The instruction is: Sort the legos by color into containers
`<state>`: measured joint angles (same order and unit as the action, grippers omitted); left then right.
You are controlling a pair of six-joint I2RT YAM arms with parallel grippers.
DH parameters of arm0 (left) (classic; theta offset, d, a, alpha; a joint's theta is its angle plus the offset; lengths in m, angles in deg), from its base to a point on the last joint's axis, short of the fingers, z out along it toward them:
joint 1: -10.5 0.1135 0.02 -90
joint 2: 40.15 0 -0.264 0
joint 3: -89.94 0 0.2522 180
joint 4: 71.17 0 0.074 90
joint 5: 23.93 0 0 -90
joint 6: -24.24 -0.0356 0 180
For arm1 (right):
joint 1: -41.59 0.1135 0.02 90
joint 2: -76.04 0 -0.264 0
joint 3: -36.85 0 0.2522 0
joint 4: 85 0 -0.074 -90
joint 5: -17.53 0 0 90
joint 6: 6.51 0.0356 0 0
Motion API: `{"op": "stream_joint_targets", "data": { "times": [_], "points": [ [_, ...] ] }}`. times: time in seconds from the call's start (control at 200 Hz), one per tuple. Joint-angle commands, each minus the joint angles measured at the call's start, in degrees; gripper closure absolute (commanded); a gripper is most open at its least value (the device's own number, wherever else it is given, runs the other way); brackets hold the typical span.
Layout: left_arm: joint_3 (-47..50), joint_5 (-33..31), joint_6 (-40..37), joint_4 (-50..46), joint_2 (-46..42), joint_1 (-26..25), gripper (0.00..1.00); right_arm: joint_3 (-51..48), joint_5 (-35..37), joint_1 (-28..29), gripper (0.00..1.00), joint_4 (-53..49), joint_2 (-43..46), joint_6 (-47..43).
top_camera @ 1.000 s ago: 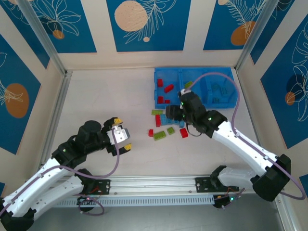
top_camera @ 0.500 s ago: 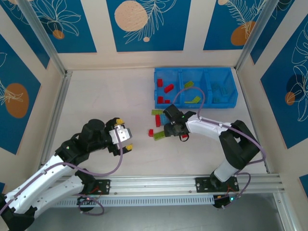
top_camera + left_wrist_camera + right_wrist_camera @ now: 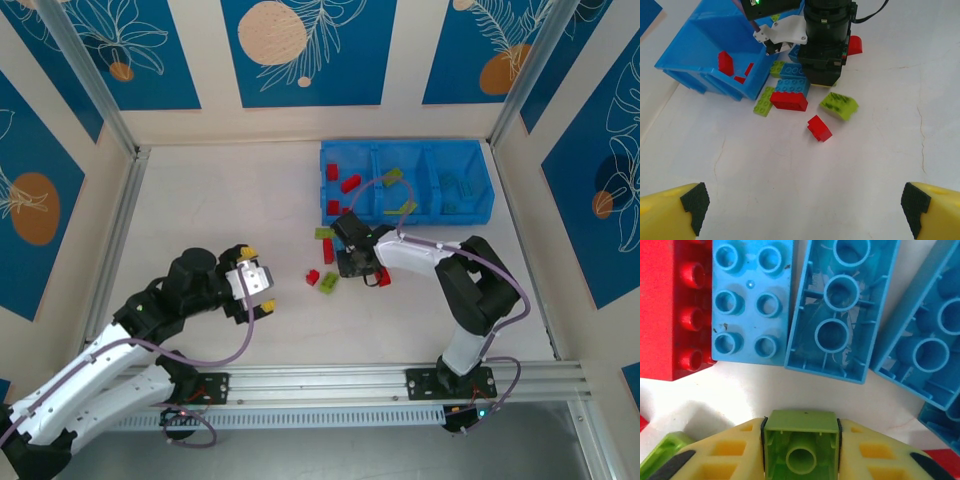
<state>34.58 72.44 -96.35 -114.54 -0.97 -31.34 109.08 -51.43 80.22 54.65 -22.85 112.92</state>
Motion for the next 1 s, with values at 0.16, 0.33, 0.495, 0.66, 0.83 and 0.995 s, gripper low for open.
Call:
{"op": "stream_joint_targets", "data": {
  "times": [0.16, 0.33, 0.495, 0.66, 0.83, 0.995],
  "points": [
    [-0.3, 0.1, -0.6, -0.5, -0.8, 0.6, 0.0, -2.3, 7.9, 1.6, 0.71, -3.7, 18.2, 3.3],
    [-0.4, 0.5, -0.6, -0.3, -0.7, 0.6, 0.0, -3.6, 6.4, -9.3, 0.72, 2.9, 29.7, 0.6],
    [-0.3, 0.7, -0.6, -0.3, -0.7, 0.7, 0.0, 4.5, -1.3, -24.1, 0.73, 7.0, 19.7, -4.9],
    [-0.1, 0.0, -0.5, -0.5, -0.8, 0.7, 0.0, 23.2, -7.8, -30.1, 0.73, -0.3, -0.7, -6.6],
    [0.1, -0.5, -0.7, -0.5, -0.9, 0.7, 0.0, 37.7, -7.0, -31.2, 0.45, -8.5, -11.0, -5.7],
    [0.0, 0.1, -0.5, -0.2, -0.6, 0.6, 0.0, 36.8, -6.4, -31.3, 0.35, -11.4, -5.8, -3.8]
  ]
}}
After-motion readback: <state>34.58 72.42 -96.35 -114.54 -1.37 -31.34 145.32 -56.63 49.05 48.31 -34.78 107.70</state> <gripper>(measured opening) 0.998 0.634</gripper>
